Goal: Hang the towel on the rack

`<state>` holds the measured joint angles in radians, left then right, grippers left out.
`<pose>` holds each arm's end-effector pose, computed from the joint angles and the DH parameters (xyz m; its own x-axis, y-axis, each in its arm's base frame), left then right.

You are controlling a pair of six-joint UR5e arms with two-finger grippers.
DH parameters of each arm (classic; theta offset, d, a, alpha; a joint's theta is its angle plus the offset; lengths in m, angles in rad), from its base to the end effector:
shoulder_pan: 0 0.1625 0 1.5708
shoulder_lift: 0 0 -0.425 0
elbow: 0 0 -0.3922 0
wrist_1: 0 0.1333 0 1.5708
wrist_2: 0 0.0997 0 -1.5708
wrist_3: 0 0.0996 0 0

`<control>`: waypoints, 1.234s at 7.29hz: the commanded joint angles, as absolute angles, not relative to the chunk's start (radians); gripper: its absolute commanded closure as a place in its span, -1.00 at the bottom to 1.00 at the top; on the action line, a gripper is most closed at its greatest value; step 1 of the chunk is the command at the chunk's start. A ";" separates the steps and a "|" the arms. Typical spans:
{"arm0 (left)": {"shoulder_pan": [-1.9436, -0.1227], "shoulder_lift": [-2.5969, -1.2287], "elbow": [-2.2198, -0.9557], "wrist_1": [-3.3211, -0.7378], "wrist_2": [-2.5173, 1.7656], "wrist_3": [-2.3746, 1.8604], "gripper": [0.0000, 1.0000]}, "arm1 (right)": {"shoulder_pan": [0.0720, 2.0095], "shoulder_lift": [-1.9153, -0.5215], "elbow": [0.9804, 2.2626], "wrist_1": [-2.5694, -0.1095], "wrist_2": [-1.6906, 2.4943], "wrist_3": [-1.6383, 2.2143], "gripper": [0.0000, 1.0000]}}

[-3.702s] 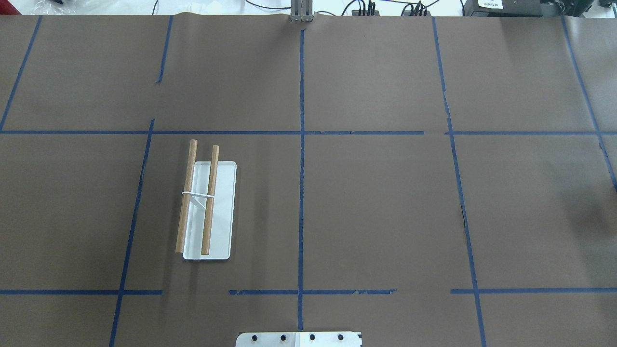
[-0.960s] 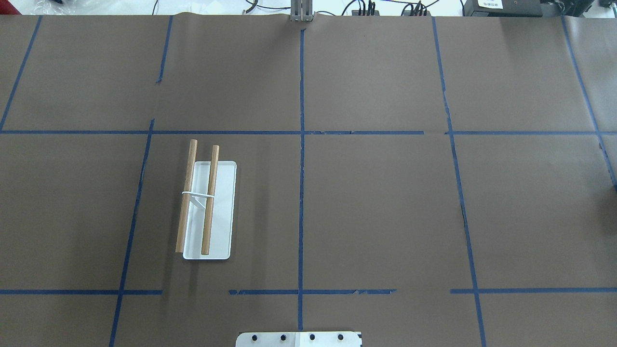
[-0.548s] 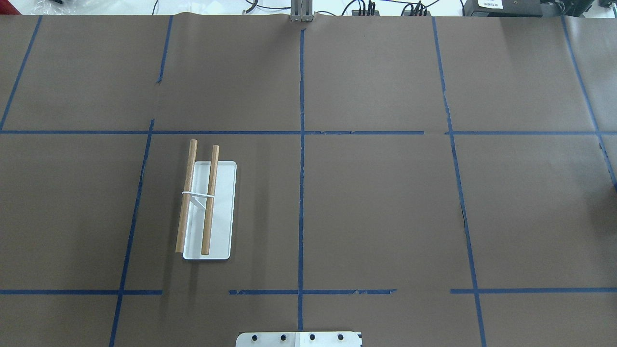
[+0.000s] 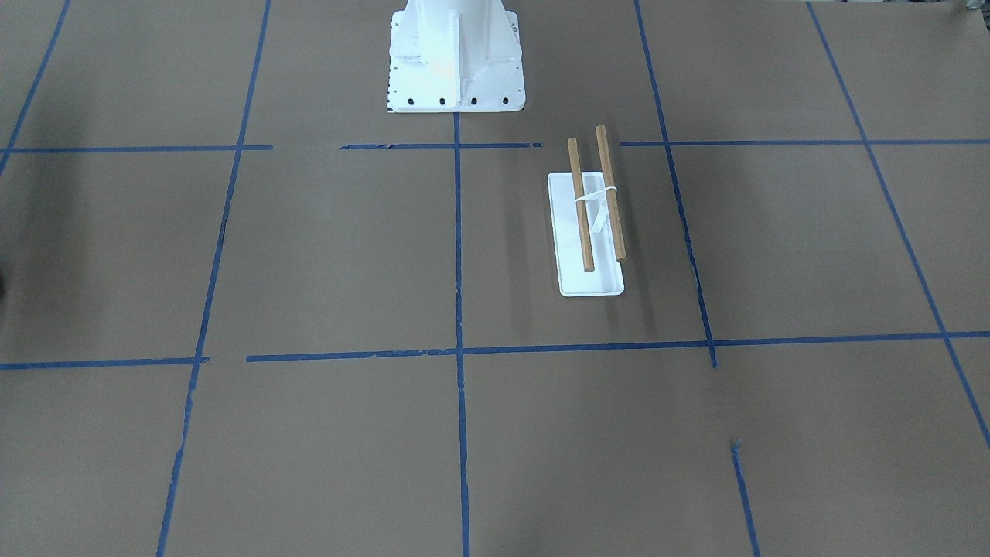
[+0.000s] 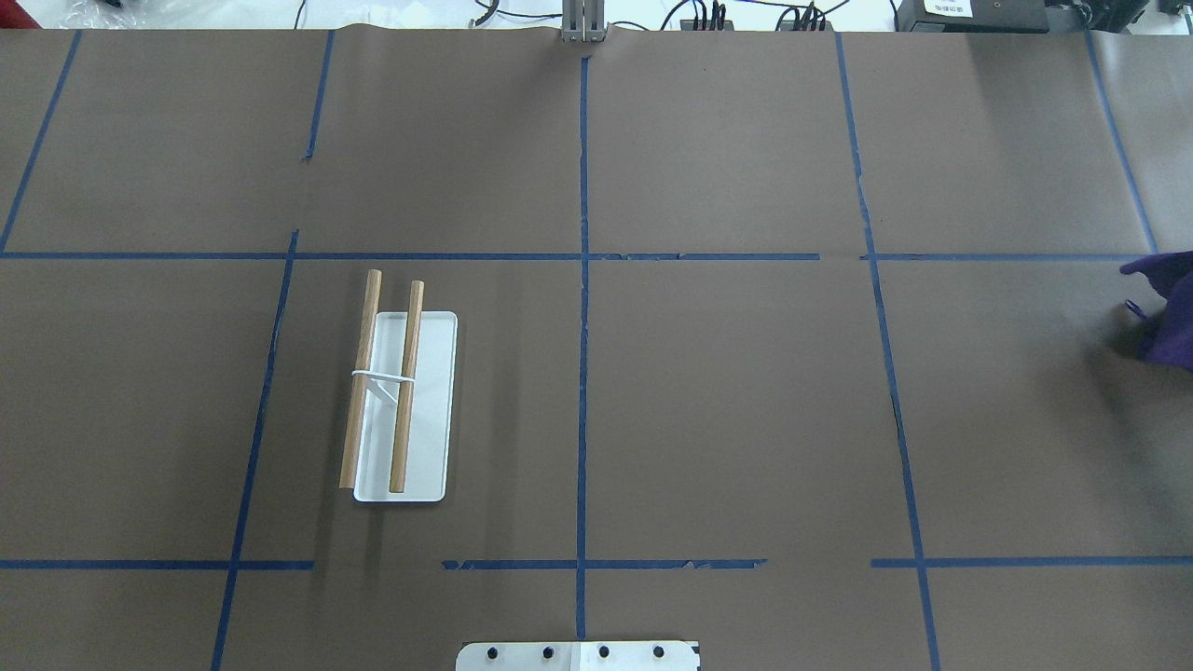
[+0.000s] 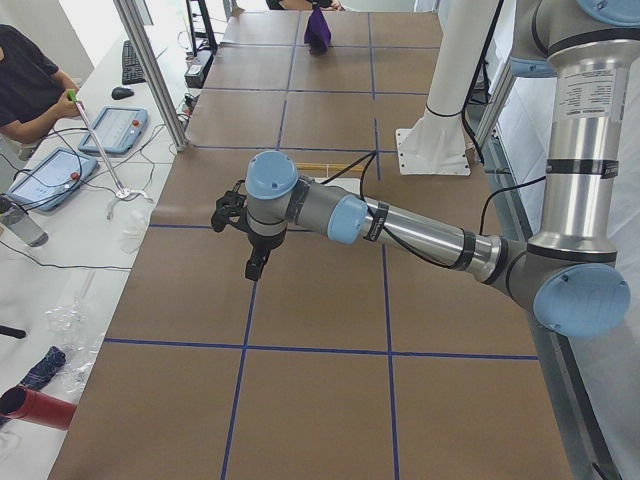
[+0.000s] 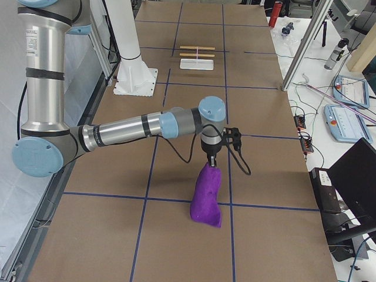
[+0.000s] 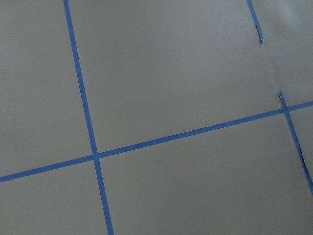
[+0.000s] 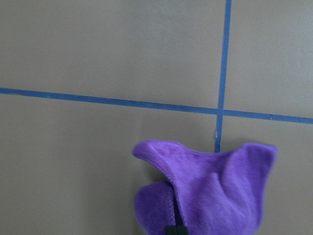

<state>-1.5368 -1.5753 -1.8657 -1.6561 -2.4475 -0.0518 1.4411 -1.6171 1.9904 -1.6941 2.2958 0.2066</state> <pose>-0.0400 -0.4946 0.4935 0.6303 0.2617 -0.7309 0.0011 0.9412 0.3379 0.0071 -0.4654 0.4916 0.7314 -0.0569 0.6796 -0.0252 0.9936 0.1103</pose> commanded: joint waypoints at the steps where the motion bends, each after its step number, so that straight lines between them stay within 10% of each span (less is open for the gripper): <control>1: -1.479 -1.577 -1.867 -1.731 -2.476 -0.133 -1.00 | 1.427 -1.501 2.199 -1.897 2.370 0.428 1.00; 9: -1.087 -1.899 -1.920 -1.928 -2.476 -1.291 -1.00 | 0.955 -0.931 2.290 -1.898 2.231 1.636 1.00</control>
<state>-1.1678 -1.8400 -1.9041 -1.8925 -2.4759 -1.0613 1.0314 -0.9913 2.2948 -1.8990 2.3013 1.5338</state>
